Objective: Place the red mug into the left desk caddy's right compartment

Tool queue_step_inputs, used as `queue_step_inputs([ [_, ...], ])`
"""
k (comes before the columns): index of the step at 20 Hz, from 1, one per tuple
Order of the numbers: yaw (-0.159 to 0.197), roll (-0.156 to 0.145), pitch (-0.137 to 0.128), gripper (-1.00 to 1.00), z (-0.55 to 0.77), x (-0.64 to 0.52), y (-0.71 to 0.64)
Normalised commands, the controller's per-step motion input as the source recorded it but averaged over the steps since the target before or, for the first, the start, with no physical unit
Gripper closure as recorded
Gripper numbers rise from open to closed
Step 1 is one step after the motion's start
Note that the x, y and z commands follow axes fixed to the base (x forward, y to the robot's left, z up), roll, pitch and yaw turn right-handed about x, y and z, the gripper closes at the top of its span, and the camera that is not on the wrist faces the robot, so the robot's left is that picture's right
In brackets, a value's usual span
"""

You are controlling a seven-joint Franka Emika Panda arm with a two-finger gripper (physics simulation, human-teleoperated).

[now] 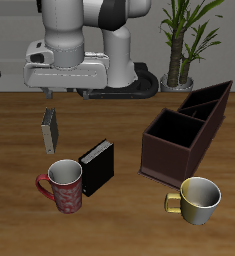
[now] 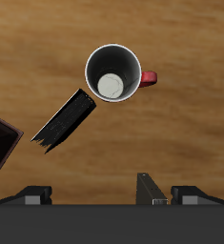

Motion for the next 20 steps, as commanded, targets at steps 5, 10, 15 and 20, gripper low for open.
queue_step_inputs([
  [5, -0.015, 0.007, -0.012, -1.00, -0.05, 0.31, -0.06],
  [10, -0.009, -0.033, -0.014, -1.00, -0.10, 0.31, -0.12],
  [15, -0.064, -0.032, -0.024, -1.00, 0.02, 0.10, -0.18],
  [20, -0.026, -0.017, -0.017, -1.00, 0.00, 0.04, -0.10],
])
